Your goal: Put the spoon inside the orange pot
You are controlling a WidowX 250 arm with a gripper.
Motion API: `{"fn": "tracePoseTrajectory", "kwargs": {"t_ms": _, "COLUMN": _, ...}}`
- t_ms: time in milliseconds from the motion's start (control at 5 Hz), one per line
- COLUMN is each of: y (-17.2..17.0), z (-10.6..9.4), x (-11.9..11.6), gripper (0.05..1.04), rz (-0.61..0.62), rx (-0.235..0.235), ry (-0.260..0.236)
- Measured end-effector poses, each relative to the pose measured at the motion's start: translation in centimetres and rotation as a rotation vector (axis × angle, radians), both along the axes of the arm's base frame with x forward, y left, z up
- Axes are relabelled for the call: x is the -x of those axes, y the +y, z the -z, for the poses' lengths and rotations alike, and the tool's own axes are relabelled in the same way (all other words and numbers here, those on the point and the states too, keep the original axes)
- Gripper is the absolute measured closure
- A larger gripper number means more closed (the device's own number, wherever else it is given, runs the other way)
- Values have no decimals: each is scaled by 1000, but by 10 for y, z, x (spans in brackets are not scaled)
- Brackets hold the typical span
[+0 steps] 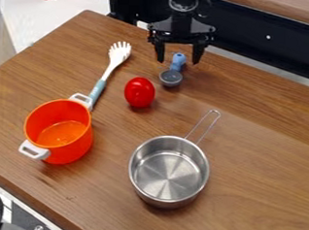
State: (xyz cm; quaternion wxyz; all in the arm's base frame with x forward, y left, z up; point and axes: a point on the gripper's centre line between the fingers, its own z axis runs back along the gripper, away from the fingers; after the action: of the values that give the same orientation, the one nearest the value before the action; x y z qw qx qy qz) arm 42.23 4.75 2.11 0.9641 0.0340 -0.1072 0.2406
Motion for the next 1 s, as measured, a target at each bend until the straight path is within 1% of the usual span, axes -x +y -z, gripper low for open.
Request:
{"fn": "tracePoseTrajectory", "kwargs": {"t_ms": 200, "y": -1, "z": 10, "x": 1, "gripper": 98, "rz": 13, "rx": 12, "ry": 28}}
{"fn": "tracePoseTrajectory", "kwargs": {"t_ms": 400, "y": -3, "z": 12, "x": -1, "gripper": 98, "rz": 22, "rx": 53, "ry": 11}}
{"fn": "tracePoseTrajectory", "kwargs": {"t_ms": 600, "y": -1, "z": 19, "x": 3, "gripper": 127, "rz": 30, "rx": 68, "ry": 12}}
{"fn": "tracePoseTrajectory", "kwargs": {"t_ms": 800, "y": 4, "z": 22, "x": 6, "gripper": 379, "rz": -4, "rx": 114, "ry": 72}}
{"fn": "tracePoseTrajectory", "kwargs": {"t_ms": 1000, "y": 7, "z": 29, "x": 9, "gripper": 662, "rz": 10, "rx": 118, "ry": 121}}
